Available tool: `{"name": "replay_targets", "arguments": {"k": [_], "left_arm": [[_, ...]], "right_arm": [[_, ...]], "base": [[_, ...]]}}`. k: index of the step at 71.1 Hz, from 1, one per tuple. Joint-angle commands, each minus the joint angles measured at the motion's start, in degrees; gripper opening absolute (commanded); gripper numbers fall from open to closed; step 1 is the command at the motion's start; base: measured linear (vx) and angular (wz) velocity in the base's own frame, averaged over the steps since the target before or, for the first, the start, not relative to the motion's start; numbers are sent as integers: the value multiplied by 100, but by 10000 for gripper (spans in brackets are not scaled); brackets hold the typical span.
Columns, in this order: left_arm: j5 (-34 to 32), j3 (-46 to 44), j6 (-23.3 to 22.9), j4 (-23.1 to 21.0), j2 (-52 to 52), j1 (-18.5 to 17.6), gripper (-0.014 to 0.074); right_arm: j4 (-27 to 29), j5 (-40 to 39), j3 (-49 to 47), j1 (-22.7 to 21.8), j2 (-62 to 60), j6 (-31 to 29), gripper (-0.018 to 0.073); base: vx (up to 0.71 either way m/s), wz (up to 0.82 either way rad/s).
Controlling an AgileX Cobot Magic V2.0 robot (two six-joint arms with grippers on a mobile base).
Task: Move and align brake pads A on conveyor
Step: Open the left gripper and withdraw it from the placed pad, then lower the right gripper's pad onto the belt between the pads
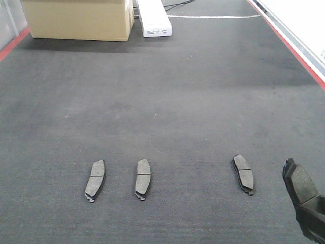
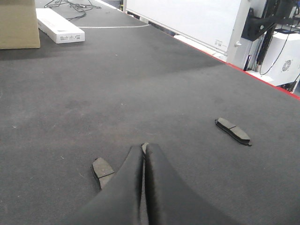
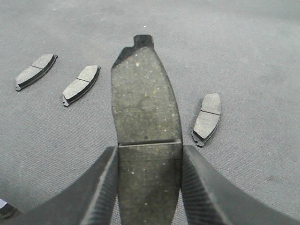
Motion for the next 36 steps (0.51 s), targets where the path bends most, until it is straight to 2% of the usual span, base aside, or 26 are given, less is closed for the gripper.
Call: {"name": "replay_targets", "arguments": {"k": [1,36], "left_arm": [[-397,-149,12,58,58,-21,-8],[-398,-149,12,47,58,-21,-8]], "right_arm": [[-42,-511,-177,-23,18,-42,43],[56,-750,-192,-23,125,80,43]], "base": [[0,0],[0,0]]}}
